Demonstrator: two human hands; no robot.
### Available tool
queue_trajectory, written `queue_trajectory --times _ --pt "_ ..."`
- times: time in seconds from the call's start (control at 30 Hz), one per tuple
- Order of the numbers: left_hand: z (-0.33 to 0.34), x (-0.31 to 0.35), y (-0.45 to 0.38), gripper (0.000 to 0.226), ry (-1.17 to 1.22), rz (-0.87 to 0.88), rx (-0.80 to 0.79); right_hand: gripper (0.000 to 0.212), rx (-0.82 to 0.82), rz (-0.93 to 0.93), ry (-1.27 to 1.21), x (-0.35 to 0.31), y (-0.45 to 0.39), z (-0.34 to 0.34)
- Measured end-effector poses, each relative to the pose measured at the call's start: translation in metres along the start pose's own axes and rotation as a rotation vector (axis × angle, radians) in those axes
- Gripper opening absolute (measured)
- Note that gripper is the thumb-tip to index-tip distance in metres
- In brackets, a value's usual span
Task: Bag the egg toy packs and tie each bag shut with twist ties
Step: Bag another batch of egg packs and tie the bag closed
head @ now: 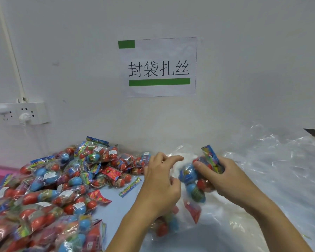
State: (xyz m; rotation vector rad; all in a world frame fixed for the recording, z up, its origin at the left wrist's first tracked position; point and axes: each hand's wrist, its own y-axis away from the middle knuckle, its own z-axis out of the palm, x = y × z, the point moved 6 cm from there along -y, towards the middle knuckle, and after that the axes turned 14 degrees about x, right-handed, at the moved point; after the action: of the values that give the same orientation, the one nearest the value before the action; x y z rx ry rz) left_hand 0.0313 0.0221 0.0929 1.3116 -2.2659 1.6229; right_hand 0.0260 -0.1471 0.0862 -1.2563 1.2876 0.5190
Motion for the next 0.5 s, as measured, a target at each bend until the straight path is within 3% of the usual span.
queue_trajectory --times 0.1,0.2,0.33,0.4,0.5 --pt "-0.001 0.009 -0.001 0.060 0.107 0.021 -0.044 0.033 -0.067 -0.021 0.105 -0.001 0.005 0.010" --pt "-0.001 0.019 0.001 0.061 0.147 0.084 -0.066 0.039 0.071 -0.009 0.200 0.005 0.001 0.007" --pt "0.002 0.022 0.005 0.063 0.180 0.068 -0.088 0.038 0.341 0.191 -0.066 0.012 0.000 -0.002" --pt "0.003 0.021 0.005 0.058 0.166 0.043 -0.050 0.035 0.336 0.276 -0.197 0.013 0.002 0.005" --pt "-0.005 0.015 -0.001 0.037 0.109 -0.031 0.133 0.036 0.220 0.349 -0.290 0.011 0.005 0.019"
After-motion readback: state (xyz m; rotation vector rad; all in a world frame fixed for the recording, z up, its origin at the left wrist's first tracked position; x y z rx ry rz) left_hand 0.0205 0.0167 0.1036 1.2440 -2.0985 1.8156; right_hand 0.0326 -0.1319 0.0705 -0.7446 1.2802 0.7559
